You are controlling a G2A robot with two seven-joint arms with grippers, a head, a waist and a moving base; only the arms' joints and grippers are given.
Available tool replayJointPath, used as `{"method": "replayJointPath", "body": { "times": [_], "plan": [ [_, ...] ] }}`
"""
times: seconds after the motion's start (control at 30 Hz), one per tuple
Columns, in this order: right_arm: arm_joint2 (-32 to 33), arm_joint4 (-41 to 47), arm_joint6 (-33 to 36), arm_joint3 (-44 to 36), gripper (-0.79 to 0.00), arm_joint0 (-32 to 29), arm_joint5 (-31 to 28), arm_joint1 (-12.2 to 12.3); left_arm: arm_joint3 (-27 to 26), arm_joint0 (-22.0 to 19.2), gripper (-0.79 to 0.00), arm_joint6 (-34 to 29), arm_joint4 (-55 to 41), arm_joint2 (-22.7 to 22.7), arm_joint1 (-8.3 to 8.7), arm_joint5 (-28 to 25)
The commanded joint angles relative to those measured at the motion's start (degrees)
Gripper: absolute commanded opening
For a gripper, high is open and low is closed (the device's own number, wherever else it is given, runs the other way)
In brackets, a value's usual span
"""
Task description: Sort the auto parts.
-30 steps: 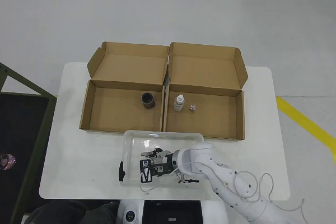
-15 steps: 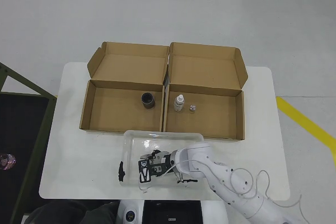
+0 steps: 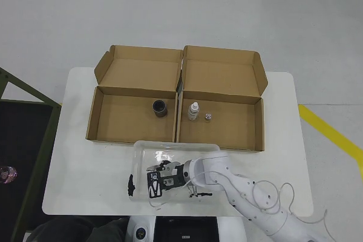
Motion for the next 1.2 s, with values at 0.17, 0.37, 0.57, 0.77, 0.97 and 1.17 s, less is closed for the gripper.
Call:
{"method": "replayJointPath", "body": {
  "times": [0.17,0.37,0.57,0.77,0.97,1.17],
  "plan": [
    [1.66,1.65,-0.58,-3.39,-0.785,-0.07,-0.22,0.41,0.0,0.0,0.0,0.0,0.0,0.0,0.0,0.0],
    [3.22,2.68,-0.52,-6.2,-0.785,0.08,-0.32,0.79,0.0,0.0,0.0,0.0,0.0,0.0,0.0,0.0],
    [4.39,3.64,-0.59,-8.42,-0.785,0.78,0.01,0.98,0.0,0.0,0.0,0.0,0.0,0.0,0.0,0.0],
    [5.23,4.55,-1.04,-9.59,-0.785,1.89,0.6,1.02,0.0,0.0,0.0,0.0,0.0,0.0,0.0,0.0],
    [6.11,5.25,-2.19,-9.44,-0.785,3.36,2.02,0.92,0.0,0.0,0.0,0.0,0.0,0.0,0.0,0.0],
    [7.42,4.21,-5.03,-9.01,-0.785,4.72,5.95,0.74,0.0,0.0,0.0,0.0,0.0,0.0,0.0,0.0]
  ]
}}
